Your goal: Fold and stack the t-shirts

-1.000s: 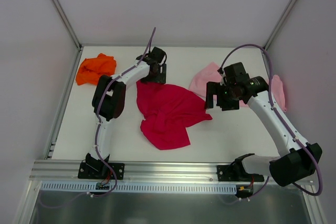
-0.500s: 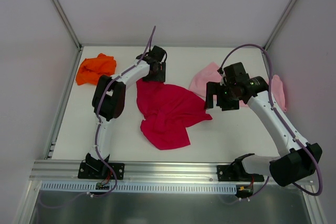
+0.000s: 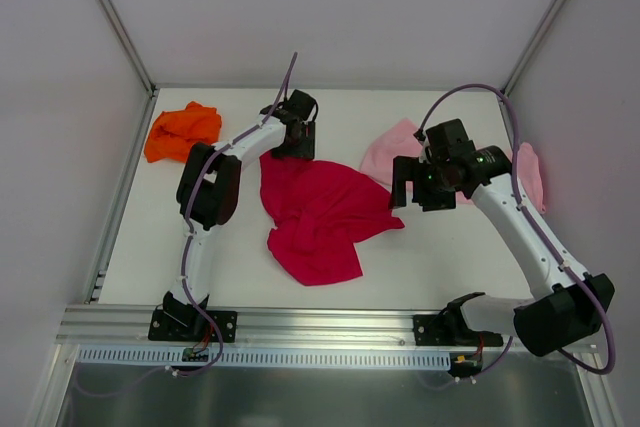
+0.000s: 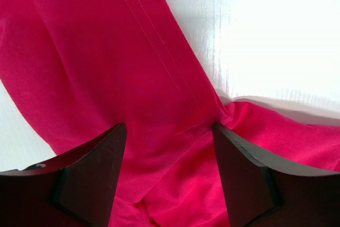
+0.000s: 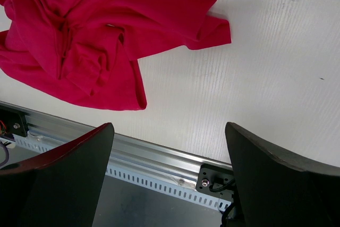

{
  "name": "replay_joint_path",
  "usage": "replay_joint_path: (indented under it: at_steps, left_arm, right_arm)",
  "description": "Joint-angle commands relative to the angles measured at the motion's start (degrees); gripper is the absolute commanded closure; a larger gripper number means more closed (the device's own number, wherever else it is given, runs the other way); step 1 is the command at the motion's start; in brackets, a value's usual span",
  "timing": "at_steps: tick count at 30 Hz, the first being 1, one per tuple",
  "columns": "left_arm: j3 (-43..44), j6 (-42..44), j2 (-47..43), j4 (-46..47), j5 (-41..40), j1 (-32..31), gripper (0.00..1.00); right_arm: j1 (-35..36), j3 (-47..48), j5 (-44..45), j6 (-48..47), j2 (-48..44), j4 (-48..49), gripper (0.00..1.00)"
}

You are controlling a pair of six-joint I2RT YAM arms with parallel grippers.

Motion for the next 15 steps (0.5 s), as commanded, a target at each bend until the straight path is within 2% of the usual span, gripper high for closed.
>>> replay_joint_path:
  at_steps: [1,2,5,6,9,15]
  left_arm:
    - [-0.1,-1.4,1.0,-0.7,0.7,-0.4,0.34]
    - [-0.1,-1.4,1.1,-0.7,0.6,-0.3,0.44]
    - [-0.1,-1.5,1.1,-0.7,0.5,-0.4,0.57]
    - [-0.1,-1.5,1.1,-0.9,0.5,-0.4,0.66]
    - [-0.2,-1.4,1.2,-1.2,0.4,-0.4,0.69]
    - [-1.6,-1.4,0.7,-0.8,0.4,-0.4,0.86]
  right_arm:
    - [0.5,2.4,0.3,-0.7,-2.1,-1.2,0.09]
    - [0.5,2.3,0.4,-0.7,-2.1,-1.1,0.08]
    - [0.5,2.1,0.5,-0.5,-2.4,-1.3,0.08]
    - [0.5,2.1,0.6,-0.5,-2.5,-1.2,0.08]
    - [0.5,2.1,0.7,-0.5,-2.7,-1.3,0.09]
    - [0.5,2.0,0.7,-0.3,-2.9,-1.3,0.08]
